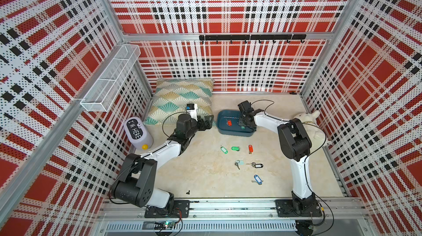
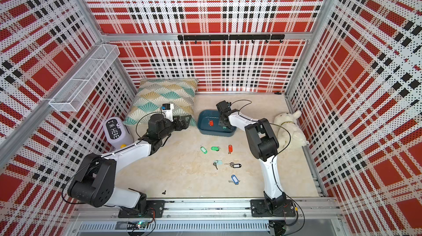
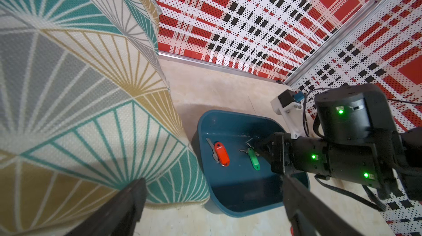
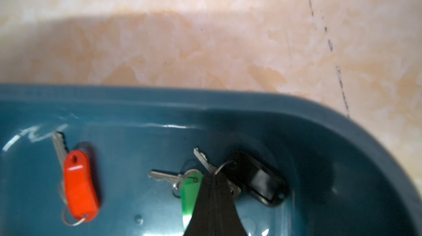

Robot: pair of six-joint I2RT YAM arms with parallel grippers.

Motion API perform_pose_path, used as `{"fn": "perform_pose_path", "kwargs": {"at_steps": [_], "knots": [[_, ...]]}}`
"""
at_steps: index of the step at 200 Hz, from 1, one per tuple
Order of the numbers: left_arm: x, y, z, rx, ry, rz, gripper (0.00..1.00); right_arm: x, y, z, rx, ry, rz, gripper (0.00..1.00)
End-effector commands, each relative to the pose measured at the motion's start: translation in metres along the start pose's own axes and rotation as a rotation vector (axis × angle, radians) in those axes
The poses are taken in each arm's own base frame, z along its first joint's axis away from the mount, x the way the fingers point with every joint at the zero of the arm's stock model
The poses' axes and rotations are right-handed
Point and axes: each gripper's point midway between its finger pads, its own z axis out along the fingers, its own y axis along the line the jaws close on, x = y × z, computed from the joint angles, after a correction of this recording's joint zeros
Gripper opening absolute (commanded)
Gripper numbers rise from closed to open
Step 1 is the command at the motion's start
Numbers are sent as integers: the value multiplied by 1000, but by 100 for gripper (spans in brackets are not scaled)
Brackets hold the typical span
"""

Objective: Take the keys out of the storage box
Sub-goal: Pick up the key from the storage box.

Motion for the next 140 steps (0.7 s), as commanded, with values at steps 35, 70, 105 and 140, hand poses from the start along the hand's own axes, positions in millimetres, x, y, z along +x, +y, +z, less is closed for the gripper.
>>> {"fn": "perform_pose_path", "kwargs": {"at_steps": [35,70,105,140], "knots": [[-17,-4,2,21,-41,19,99,-12,-2,1,28,-18,-24,0],[-17,-5,3,30,-36,15,99,-21,2,-8,4,-42,-67,0],[-16,-10,4,48,-34,13,99,-35,14,-30,-72,-89,-88,0],[-16,-20,3,67,-37,21,99,-48,33,-70,-213,-151,-119,0]]}}
